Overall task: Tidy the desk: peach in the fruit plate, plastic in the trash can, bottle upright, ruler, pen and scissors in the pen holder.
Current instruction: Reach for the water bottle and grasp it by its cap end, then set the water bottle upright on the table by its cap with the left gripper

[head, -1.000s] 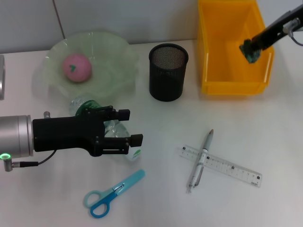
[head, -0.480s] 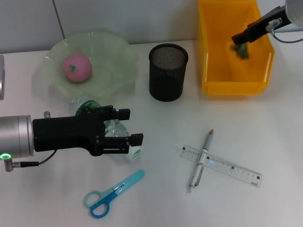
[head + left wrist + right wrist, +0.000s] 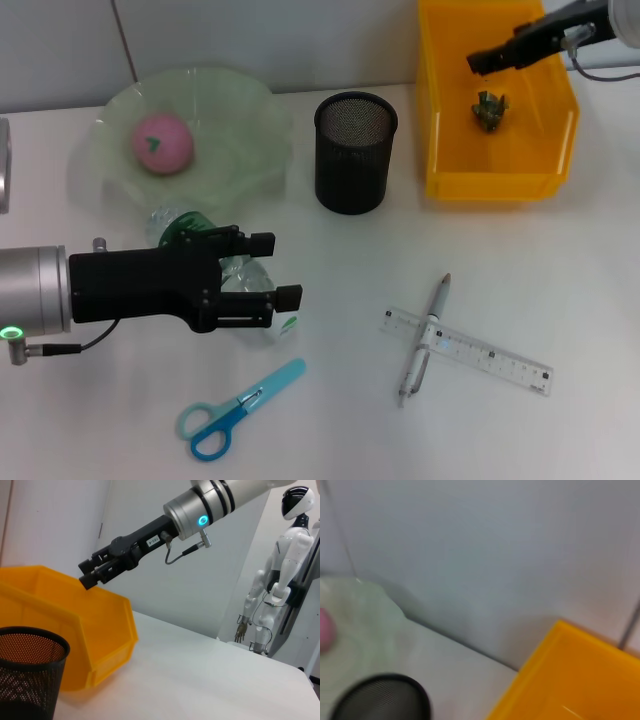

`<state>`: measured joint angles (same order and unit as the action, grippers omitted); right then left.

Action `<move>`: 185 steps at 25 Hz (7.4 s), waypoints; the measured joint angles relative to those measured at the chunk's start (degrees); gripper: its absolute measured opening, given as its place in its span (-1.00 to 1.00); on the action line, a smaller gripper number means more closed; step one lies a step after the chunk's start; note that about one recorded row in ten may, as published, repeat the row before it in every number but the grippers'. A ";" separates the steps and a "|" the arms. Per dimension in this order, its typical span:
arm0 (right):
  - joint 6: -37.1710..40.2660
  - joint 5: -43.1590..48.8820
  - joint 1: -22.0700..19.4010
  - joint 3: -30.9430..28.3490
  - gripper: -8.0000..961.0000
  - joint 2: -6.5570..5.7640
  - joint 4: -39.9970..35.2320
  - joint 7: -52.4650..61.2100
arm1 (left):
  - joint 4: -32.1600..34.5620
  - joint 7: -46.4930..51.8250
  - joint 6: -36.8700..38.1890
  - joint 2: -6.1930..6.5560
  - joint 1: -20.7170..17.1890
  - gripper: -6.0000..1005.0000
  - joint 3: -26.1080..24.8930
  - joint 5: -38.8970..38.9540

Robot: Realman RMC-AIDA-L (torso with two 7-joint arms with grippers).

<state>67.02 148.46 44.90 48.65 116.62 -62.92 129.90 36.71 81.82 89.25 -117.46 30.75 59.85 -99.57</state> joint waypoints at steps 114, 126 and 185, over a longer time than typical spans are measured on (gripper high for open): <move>29.55 -32.17 -22.42 -8.97 0.58 -2.72 20.42 -36.58 | 32.01 -2.22 -9.87 -1.45 16.41 0.52 41.52 -44.35; 28.84 -31.74 -22.36 -9.11 0.58 -2.72 21.09 -36.65 | 29.36 -0.08 -12.16 -1.40 17.01 0.52 44.34 -44.41; 28.37 -31.80 -22.22 -9.10 0.58 -2.93 20.82 -36.42 | 28.49 7.25 -16.23 -1.27 15.94 -0.10 47.66 -46.33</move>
<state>95.39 116.66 22.68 39.55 113.69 -42.10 93.48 65.20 89.07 73.02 -118.73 46.70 107.51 -145.90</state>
